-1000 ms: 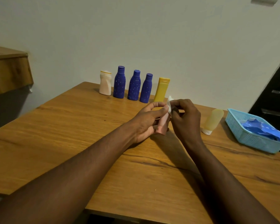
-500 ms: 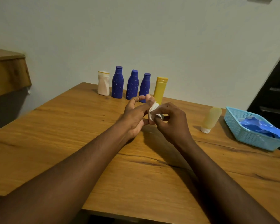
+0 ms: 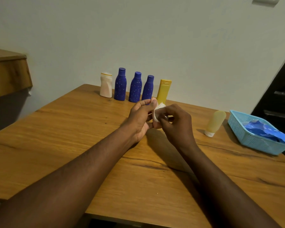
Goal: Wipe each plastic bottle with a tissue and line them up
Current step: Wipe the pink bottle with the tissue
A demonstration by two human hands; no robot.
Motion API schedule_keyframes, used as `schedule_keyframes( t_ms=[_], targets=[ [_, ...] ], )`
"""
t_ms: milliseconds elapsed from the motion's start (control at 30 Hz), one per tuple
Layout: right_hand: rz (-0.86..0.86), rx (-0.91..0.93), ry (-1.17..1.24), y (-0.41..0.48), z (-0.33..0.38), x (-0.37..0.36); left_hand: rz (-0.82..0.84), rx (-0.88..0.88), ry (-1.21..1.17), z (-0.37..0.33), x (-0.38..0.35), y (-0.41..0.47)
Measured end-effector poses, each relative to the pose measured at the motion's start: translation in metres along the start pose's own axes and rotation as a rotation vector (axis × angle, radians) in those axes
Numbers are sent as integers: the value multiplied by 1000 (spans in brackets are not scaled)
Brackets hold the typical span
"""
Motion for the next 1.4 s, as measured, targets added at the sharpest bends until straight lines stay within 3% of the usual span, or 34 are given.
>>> schedule_keyframes(
  t_ms=[233, 433, 967, 1100, 1400],
  targets=[
    [-45, -240, 114, -5, -27, 1, -83, 19, -21, 9, -1, 11],
    [-60, -351, 164, -10, -45, -1, -21, 61, 65, 10, -5, 4],
    [-76, -306, 118, -7, -32, 10, 39, -14, 314, 8, -12, -1],
    [8, -269, 31, -7, -28, 14, 33, -101, 478, 4, -12, -5],
    [100, -293, -7, -18, -19, 34, 15, -218, 535, -4, -16, -20]
  ],
)
Point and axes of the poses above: each hand's wrist, its own y-axis towards the middle knuckle, its own x-axis out of the back of the hand, z = x × y, the point moved 5 cm from there along y, towards the middle knuckle, and after that the axes turned 12 degrees about x, right-handed, at the moved point
